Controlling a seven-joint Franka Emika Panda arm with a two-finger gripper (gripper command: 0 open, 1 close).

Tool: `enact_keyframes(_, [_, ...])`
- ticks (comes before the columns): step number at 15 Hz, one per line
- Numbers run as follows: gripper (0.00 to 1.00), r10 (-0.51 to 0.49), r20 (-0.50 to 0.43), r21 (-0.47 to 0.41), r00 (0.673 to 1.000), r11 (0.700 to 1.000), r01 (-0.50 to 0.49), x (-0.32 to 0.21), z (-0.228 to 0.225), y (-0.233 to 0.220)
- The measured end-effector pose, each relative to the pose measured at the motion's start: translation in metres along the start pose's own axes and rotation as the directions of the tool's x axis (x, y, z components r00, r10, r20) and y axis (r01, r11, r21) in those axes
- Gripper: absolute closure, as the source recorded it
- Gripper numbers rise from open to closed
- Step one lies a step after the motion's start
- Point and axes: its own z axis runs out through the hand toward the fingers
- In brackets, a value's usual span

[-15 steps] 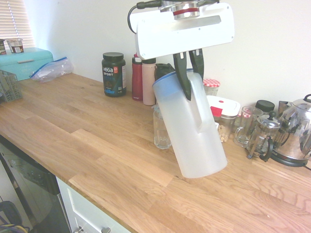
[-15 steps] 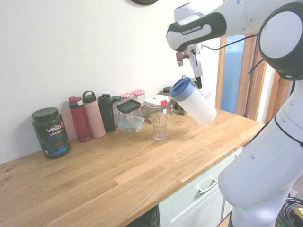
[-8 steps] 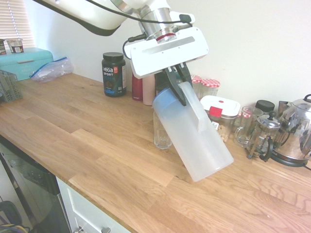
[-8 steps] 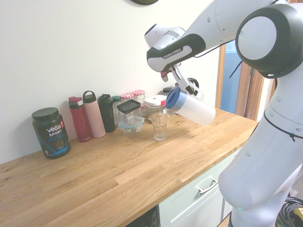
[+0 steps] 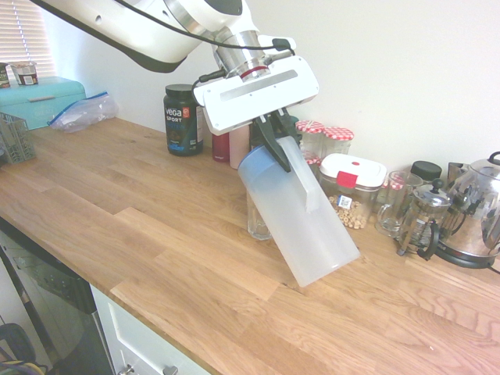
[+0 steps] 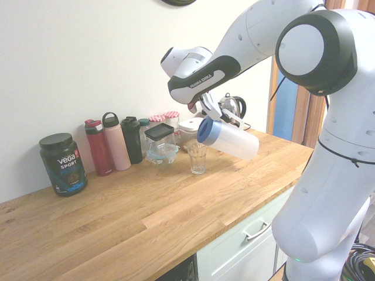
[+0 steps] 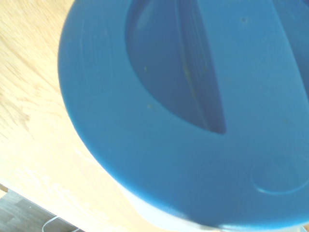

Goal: Pour me some water

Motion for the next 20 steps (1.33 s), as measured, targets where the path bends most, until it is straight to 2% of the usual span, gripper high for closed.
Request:
enact_keyframes(6, [1.0,0.023,0.017,0.008,1.0,1.0,-0.023,-0.003,0.009,0.01])
enact_keyframes(7, [1.0,0.036,0.014,0.031,0.999,0.999,-0.036,-0.004,0.011,0.014])
enact_keyframes(9, [1.0,0.068,-0.017,0.143,0.998,0.988,-0.065,-0.008,0.007,0.033])
enact_keyframes(11, [1.0,0.121,-0.046,0.256,0.992,0.961,-0.105,-0.028,-0.001,0.066])
enact_keyframes(14, [1.0,0.22,-0.075,0.429,0.973,0.888,-0.167,-0.079,0.0,0.122])
enact_keyframes(16, [1.0,0.293,-0.069,0.54,0.954,0.815,-0.212,-0.106,0.009,0.142])
enact_keyframes(18, [1.0,0.353,-0.024,0.629,0.935,0.733,-0.261,-0.114,0.018,0.136])
enact_keyframes(20, [1.0,0.4,0.057,0.681,0.915,0.654,-0.329,-0.123,0.033,0.122])
